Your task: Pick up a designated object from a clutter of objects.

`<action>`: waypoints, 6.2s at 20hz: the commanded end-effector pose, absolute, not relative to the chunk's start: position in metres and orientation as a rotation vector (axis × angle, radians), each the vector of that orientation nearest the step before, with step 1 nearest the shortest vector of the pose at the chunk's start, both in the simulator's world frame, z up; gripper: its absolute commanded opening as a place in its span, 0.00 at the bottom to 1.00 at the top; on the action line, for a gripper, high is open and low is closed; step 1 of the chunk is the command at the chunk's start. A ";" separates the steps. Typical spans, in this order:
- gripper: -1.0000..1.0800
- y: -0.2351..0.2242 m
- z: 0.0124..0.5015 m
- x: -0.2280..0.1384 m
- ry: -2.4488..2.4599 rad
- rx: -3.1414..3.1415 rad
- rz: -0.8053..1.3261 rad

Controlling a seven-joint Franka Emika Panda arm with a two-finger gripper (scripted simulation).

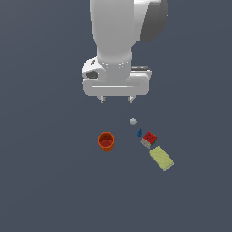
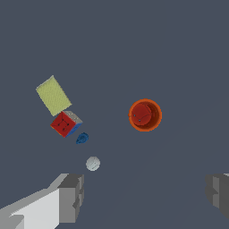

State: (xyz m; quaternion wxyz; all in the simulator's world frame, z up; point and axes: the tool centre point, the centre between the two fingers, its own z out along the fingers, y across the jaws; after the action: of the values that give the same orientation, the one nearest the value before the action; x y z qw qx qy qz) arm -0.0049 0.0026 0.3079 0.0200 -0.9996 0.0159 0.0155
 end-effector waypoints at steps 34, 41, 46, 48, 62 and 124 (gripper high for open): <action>0.96 0.035 0.235 -0.015 0.342 -3.101 0.020; 0.96 0.057 0.186 -0.033 0.543 -3.080 0.017; 0.96 0.071 0.154 -0.050 0.685 -3.057 0.013; 0.96 0.077 0.142 -0.058 0.741 -3.046 0.012; 0.96 0.102 0.081 -0.108 1.045 -2.962 0.002; 0.00 0.106 0.106 -0.079 1.099 -2.942 -0.002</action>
State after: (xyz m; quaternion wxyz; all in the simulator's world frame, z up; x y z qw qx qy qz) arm -0.0846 0.1056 0.0936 0.0003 -0.9368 0.3498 -0.0005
